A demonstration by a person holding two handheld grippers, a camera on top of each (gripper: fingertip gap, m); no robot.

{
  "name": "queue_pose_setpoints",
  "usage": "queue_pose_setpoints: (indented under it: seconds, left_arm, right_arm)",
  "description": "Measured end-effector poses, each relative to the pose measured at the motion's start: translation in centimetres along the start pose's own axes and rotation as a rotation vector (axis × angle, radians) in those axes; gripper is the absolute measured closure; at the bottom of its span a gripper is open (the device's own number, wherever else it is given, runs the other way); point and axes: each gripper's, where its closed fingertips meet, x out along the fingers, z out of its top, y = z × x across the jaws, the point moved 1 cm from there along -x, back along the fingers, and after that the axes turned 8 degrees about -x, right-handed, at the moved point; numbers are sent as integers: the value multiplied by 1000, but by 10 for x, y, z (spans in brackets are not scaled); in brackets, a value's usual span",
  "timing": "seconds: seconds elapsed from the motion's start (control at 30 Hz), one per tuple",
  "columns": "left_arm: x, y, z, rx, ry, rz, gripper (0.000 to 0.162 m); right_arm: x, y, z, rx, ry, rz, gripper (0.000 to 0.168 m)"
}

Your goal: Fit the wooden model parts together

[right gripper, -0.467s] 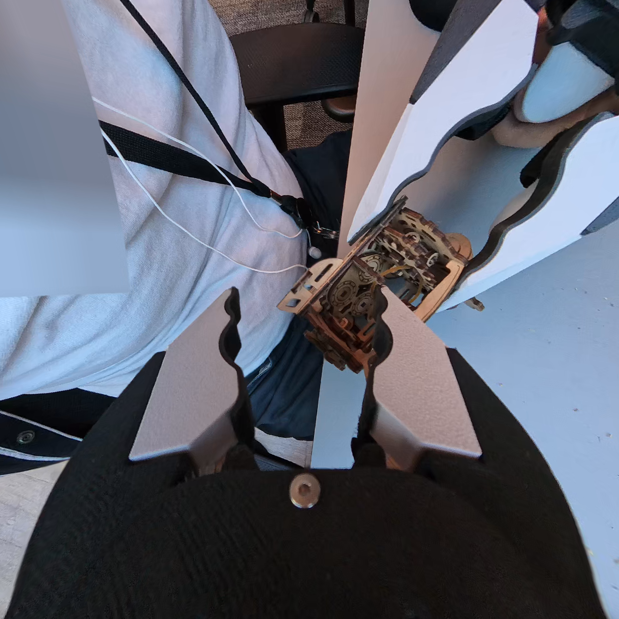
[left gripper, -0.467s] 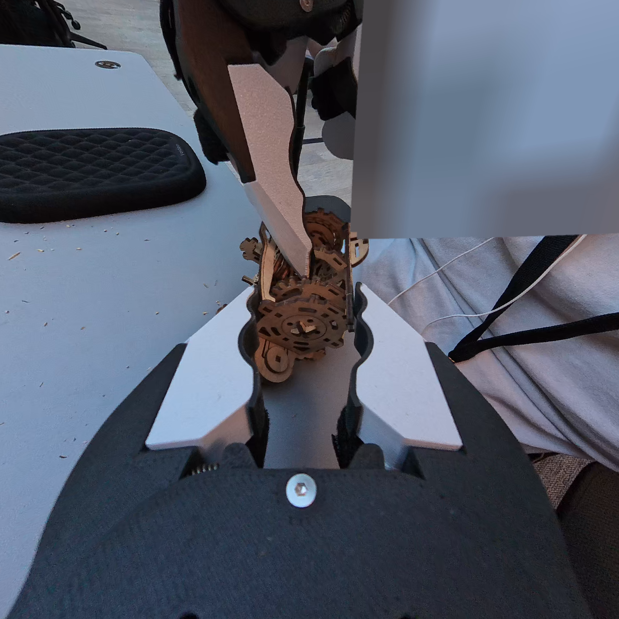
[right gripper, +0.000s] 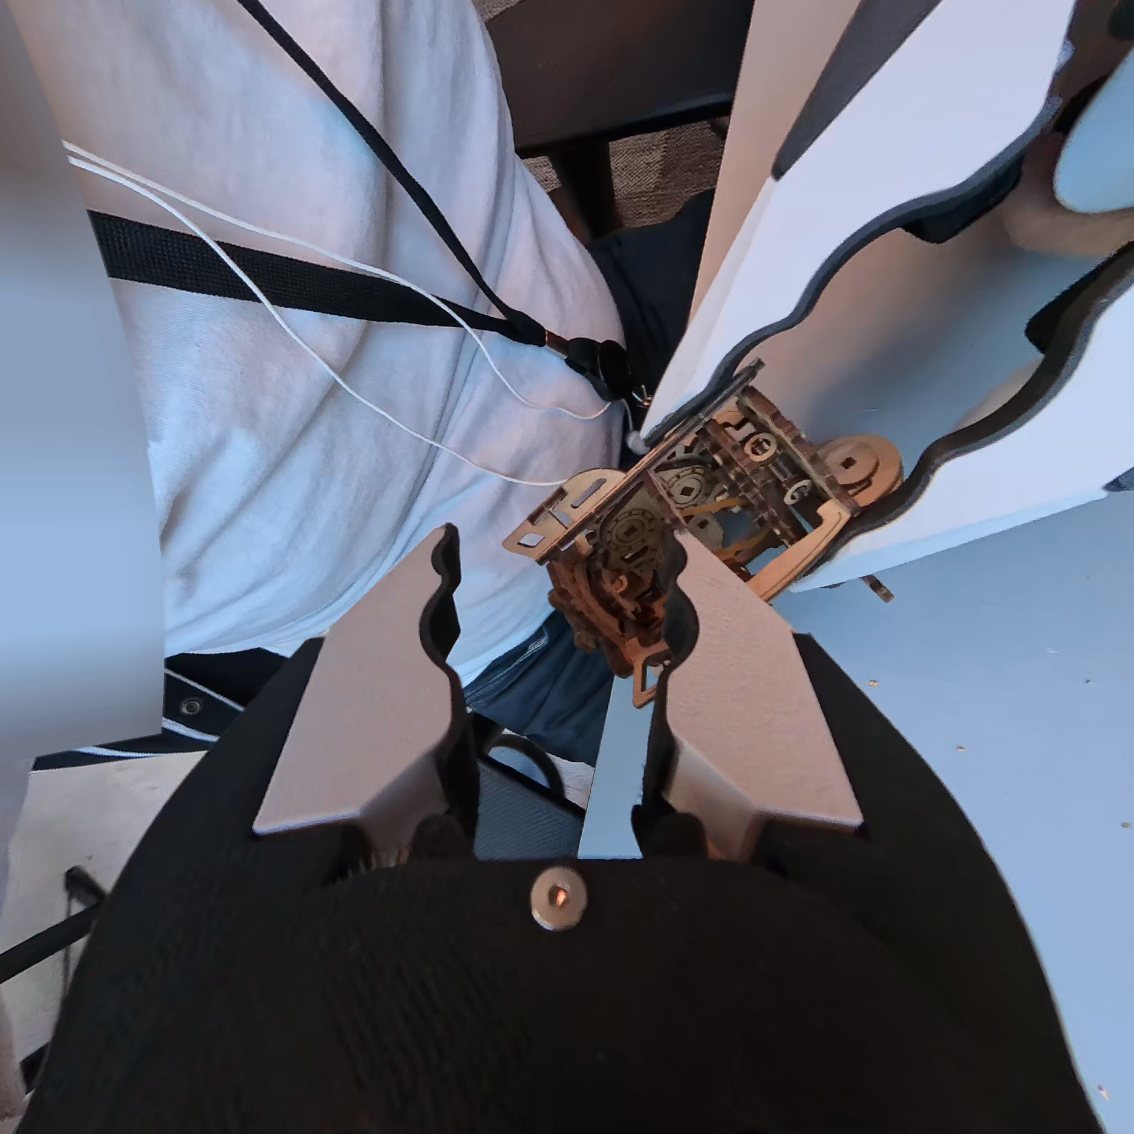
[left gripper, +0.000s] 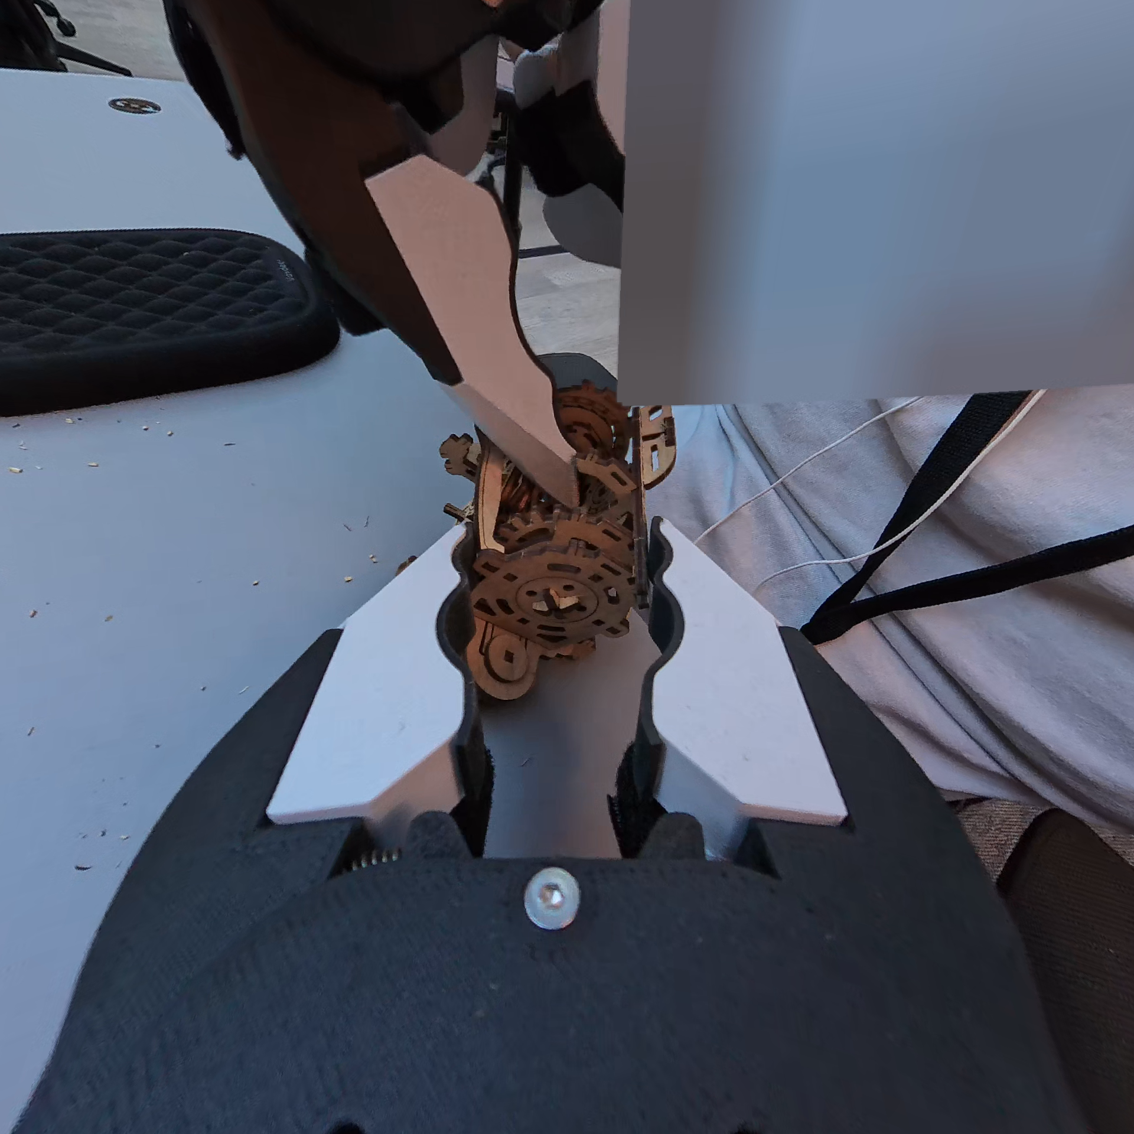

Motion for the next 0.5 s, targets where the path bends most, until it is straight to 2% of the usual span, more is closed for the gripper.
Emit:
queue_pose_setpoints:
  seconds: [0.27,0.5]
  left_arm:
    - [0,-1,0,9,0,3,108]
    - [0,-1,0,10,0,4,108]
  right_arm:
    - [-1,-1,0,28,7,55,113]
    - [-1,3,1,26,14,89,113]
